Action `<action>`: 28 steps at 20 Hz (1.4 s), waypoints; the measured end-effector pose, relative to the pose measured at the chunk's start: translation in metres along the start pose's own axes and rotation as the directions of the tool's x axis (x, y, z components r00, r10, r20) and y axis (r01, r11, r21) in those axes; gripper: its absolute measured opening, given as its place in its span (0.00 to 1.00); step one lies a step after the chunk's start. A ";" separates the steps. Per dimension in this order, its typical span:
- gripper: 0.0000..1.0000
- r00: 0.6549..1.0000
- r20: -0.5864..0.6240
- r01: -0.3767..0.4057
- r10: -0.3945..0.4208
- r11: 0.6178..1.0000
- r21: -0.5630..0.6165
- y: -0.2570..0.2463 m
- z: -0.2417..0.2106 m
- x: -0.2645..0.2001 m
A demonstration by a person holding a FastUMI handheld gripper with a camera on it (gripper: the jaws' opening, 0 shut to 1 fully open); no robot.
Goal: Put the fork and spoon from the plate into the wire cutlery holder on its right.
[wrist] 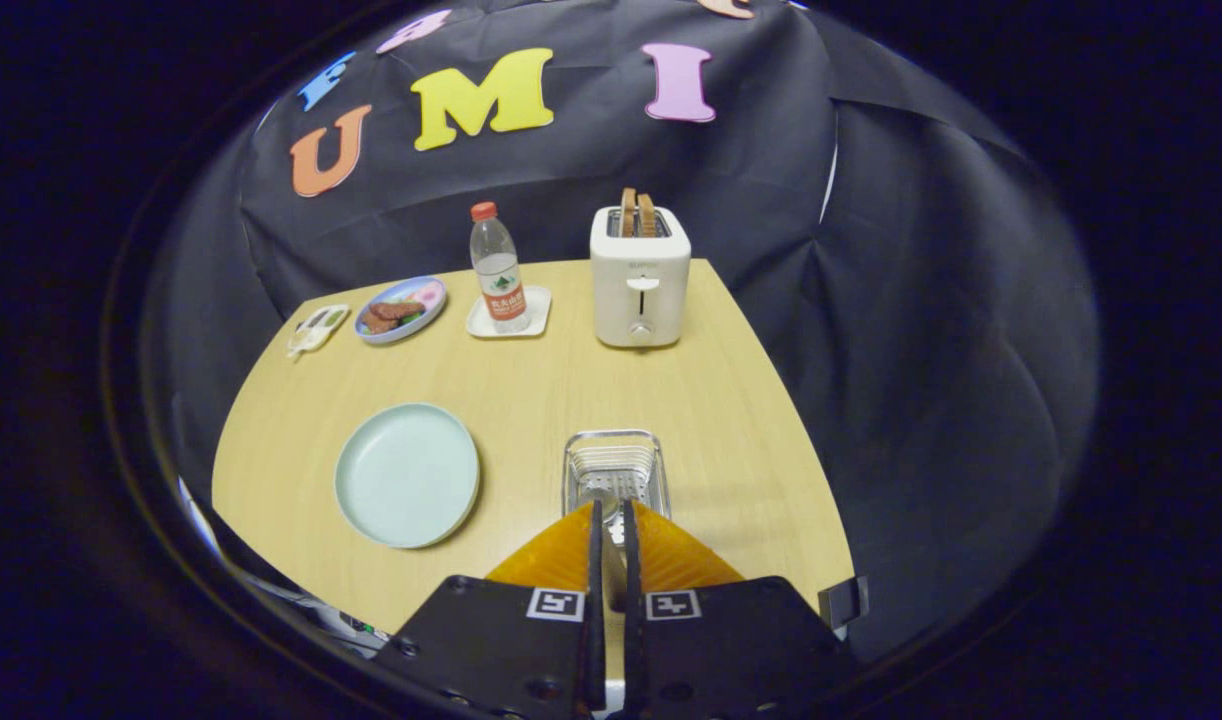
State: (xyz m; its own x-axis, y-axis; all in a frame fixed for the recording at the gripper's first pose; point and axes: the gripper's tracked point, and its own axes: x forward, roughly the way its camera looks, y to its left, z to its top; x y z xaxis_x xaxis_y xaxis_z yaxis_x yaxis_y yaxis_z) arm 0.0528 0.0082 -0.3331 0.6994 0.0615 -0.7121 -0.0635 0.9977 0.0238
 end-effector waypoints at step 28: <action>0.95 0.806 0.578 -0.085 0.128 0.991 -0.100 0.205 0.148 -0.215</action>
State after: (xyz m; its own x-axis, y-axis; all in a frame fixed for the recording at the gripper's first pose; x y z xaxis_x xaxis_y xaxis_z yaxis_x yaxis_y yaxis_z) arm -0.0052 0.2040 -0.0709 0.9670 0.1933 -0.1658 -0.1936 0.9810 0.0146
